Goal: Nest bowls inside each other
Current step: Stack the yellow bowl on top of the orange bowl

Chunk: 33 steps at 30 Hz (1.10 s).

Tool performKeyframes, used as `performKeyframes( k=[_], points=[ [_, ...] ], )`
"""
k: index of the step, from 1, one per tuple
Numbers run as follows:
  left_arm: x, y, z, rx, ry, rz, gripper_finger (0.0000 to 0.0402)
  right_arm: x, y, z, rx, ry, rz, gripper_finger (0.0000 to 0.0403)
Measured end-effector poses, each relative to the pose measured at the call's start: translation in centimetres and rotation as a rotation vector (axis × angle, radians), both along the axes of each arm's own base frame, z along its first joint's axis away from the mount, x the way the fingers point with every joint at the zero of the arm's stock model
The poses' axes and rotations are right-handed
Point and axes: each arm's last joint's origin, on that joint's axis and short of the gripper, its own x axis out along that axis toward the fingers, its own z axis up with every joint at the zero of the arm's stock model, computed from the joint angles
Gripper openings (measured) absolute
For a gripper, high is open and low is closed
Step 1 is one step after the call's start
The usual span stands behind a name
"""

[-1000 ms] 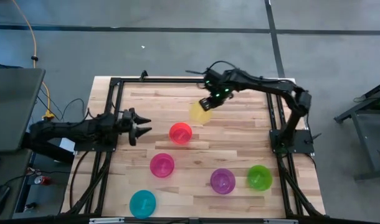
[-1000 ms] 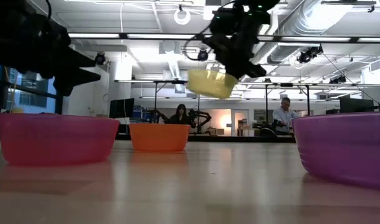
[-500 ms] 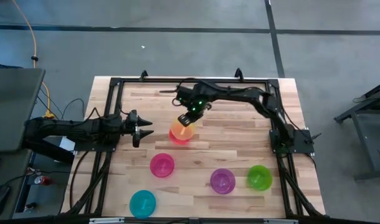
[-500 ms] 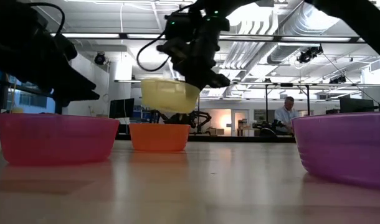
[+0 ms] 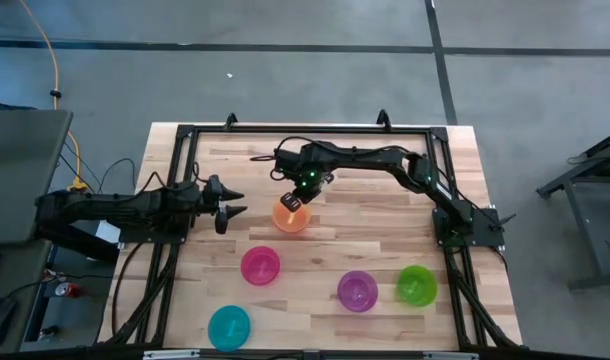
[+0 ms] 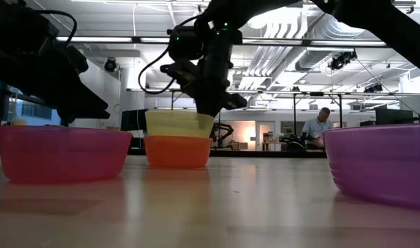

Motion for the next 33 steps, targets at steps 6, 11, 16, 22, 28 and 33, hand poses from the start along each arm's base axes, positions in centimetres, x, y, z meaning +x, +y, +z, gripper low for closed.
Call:
performKeyframes(
  k=[6, 11, 16, 22, 28, 33],
  points=[
    [-0.02, 0.06, 0.0, -0.004, -0.002, 0.008, 0.0216, -0.13, -0.18, -0.05, -0.041, 0.018, -0.007, 0.0],
    [-0.02, 0.06, 0.0, -0.014, -0.006, 0.013, 0.0216, -0.35, -0.52, -0.36, -0.056, 0.047, 0.0, 0.0],
    [-0.02, 0.06, 0.0, -0.016, -0.006, 0.014, 0.0216, -0.36, -0.58, -0.41, -0.065, 0.048, 0.009, 0.0],
    [-0.02, 0.07, 0.0, -0.015, -0.006, 0.017, 0.0216, -0.59, -0.75, -0.44, -0.073, 0.07, 0.011, 0.0],
    [-0.02, 0.08, 0.01, -0.014, -0.006, 0.02, 0.0216, -0.58, -0.69, -0.44, -0.07, 0.068, 0.013, 0.0005],
    [-0.02, 0.08, 0.01, -0.014, -0.006, 0.02, 0.0216, -0.55, -0.6, -0.43, -0.052, 0.065, 0.011, 0.0048]
  ],
)
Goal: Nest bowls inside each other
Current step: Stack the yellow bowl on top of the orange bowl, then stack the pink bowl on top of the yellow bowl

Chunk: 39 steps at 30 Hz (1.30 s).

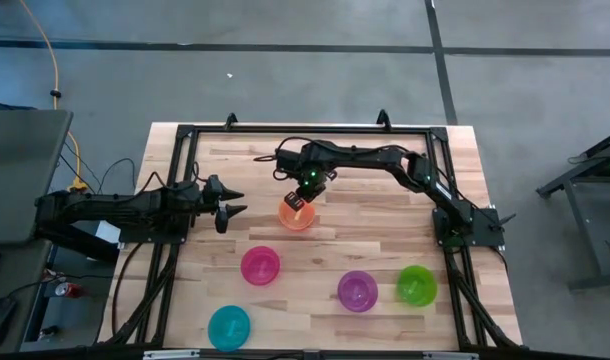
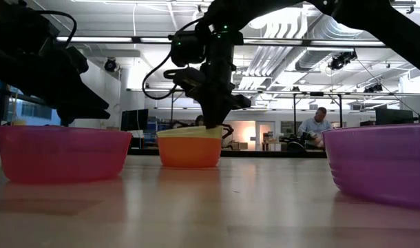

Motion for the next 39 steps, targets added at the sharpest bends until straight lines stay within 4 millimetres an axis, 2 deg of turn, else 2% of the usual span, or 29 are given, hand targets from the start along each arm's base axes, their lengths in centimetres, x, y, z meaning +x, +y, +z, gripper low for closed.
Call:
performKeyframes(
  k=[6, 13, 17, 21, 25, 31, 35, 39],
  points=[
    [0.0, 0.0, 0.0, -0.014, -0.005, 0.006, 0.0216, 0.0, 0.0, 0.0, -0.01, 0.003, -0.006, 0.0093],
    [0.0, -0.1, 0.0, -0.063, -0.022, -0.005, 0.0216, -0.2, -0.1, 0.0, -0.039, 0.031, 0.003, 0.0099],
    [0.2, -0.6, 0.1, -0.189, -0.06, -0.156, 0.0216, -0.7, 0.0, 0.6, -0.045, 0.037, 0.072, 0.0099],
    [0.4, -1.2, 0.1, -0.333, -0.076, -0.286, 0.0216, -1.2, 0.1, 3.0, -0.08, -0.039, 0.174, 0.0099],
    [0.6, -1.7, 0.1, -0.479, -0.038, -0.336, 0.0216, -2.1, 0.1, 6.6, -0.145, -0.17, 0.29, 0.0099],
    [0.5, -2.7, 0.0, -0.684, 0.164, -0.346, 0.0216, -4.3, -0.5, 11.8, -0.241, -0.326, 0.383, 0.0099],
    [1.3, -3.2, 1.3, -0.714, 0.208, -0.341, 0.0216, -6.2, -1.5, 14.7, -0.315, -0.381, 0.351, 0.0099],
    [2.7, -3.6, 3.5, -0.661, 0.194, -0.308, 0.0216, -8.2, -2.3, 17.1, -0.406, -0.412, 0.336, 0.0099]
  ],
)
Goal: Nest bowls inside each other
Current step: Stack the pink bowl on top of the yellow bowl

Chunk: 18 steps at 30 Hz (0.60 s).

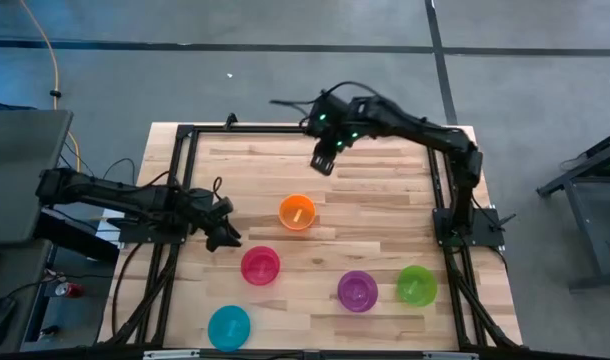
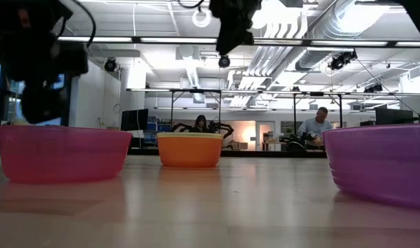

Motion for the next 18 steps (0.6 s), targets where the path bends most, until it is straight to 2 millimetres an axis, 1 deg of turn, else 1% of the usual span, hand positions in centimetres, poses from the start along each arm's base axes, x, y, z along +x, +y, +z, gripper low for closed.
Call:
performKeyframes(
  k=[4, 8, 12, 18],
  points=[
    [1.3, -0.5, 1.3, 0.098, 0.082, -0.002, 0.0216, -1.8, -0.7, 1.9, -0.049, -0.039, -0.006, 0.0099],
    [2.8, -1.3, 1.7, 0.188, 0.194, -0.038, 0.0216, -3.4, -1.3, 3.3, -0.085, -0.066, -0.026, 0.0099],
    [4.6, -2.1, 1.5, 0.231, 0.265, -0.06, 0.0216, -4.8, -1.9, 4.4, -0.129, -0.075, -0.045, 0.0099],
    [7.1, -2.9, 0.9, 0.243, 0.345, -0.082, 0.0216, -6.6, -2.8, 5.6, -0.156, -0.093, -0.068, 0.0099]
  ],
)
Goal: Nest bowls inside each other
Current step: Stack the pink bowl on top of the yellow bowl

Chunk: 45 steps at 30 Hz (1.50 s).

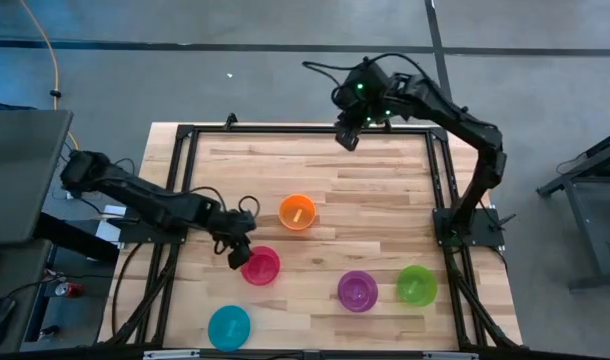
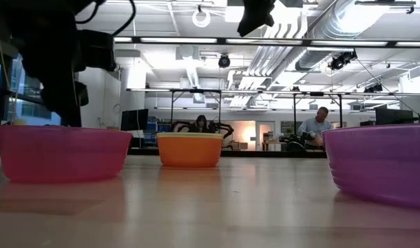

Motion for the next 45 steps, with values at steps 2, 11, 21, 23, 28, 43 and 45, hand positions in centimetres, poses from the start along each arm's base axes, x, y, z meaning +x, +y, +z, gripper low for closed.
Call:
performKeyframes(
  k=[2, 11, 21, 23, 28, 43, 45],
  points=[
    [0.7, -0.2, -0.2, 0.004, 0.02, -0.003, 0.0216, -0.5, -0.3, 0.2, -0.001, 0.001, -0.013, 0.0099],
    [2.0, -0.3, -2.1, 0.027, 0.117, 0.01, 0.0216, -1.0, -0.7, 0.2, 0.0, 0.022, -0.015, 0.0099],
    [2.1, -0.1, -2.4, 0.056, 0.131, 0.049, 0.0116, -1.0, -0.7, 0.1, 0.006, 0.026, -0.018, 0.0099],
    [2.2, 0.0, -2.4, 0.056, 0.13, 0.044, 0.008, -1.0, -0.7, 0.1, 0.012, 0.023, -0.026, 0.0099],
    [2.2, 0.5, -2.4, 0.06, 0.127, 0.05, 0.0007, -1.0, -0.6, 0.1, 0.021, 0.024, -0.033, 0.0099],
    [5.0, 5.3, 2.5, 0.128, 0.026, 0.062, 0.0001, -1.5, -0.4, -0.3, 0.049, 0.082, -0.034, 0.0098],
    [5.2, 6.5, 3.4, 0.143, 0.025, 0.081, 0.0001, -1.5, -0.4, -0.3, 0.05, 0.085, -0.034, 0.0098]
  ],
)
